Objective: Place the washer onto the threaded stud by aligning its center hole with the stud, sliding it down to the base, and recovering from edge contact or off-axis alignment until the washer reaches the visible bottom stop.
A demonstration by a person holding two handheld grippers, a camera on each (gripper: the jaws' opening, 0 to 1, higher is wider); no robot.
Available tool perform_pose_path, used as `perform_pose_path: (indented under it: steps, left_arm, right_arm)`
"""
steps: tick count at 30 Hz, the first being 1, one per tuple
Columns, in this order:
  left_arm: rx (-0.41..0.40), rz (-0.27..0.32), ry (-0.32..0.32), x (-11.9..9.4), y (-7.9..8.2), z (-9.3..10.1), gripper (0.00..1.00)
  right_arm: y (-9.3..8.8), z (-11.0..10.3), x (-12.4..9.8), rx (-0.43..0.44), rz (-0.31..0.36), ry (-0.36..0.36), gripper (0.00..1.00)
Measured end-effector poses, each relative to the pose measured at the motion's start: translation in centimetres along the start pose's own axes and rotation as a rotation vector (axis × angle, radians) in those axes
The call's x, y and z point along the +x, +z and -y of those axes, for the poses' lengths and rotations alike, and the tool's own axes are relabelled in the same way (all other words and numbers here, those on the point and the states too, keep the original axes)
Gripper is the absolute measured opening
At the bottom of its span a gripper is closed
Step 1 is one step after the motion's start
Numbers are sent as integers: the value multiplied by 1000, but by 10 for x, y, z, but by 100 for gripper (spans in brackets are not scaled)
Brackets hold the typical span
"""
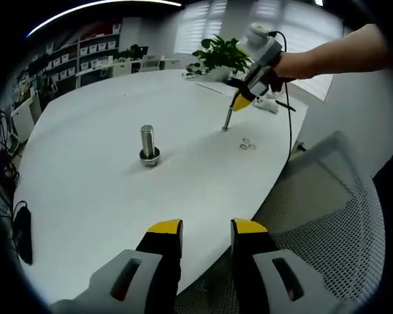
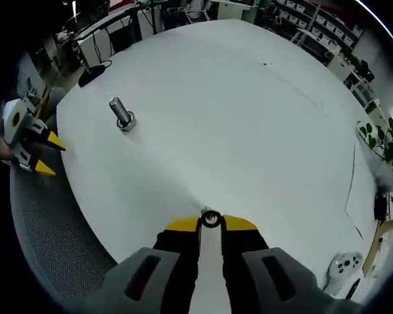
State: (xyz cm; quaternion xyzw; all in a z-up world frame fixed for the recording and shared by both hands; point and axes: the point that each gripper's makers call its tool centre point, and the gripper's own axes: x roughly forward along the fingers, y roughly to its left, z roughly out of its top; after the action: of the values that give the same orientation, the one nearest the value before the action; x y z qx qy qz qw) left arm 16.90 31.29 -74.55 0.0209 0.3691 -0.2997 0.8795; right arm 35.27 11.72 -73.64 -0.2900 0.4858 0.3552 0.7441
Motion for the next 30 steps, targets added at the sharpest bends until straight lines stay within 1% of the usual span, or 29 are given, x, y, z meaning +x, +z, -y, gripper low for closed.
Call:
perform_pose_path:
  steps: [5, 8, 14, 23, 30]
  left_arm:
    - [1, -2, 1, 0, -1, 0, 27]
    - [0, -3, 0, 1, -1, 0, 27]
    - [2, -7, -2, 1, -1, 1, 27]
    - [7, -25, -6, 2, -5, 1, 27]
    - [0, -24, 0, 2, -5, 0, 27]
  right_arm:
    - [-2, 0, 3, -10, -12, 1, 14]
    - [0, 1, 5, 6, -11, 7, 14]
    - [-1, 0, 11, -11, -28, 12, 14]
    - [-6, 2, 25, -4, -57, 26, 14]
    - [-11, 1, 38, 6, -81, 38, 14]
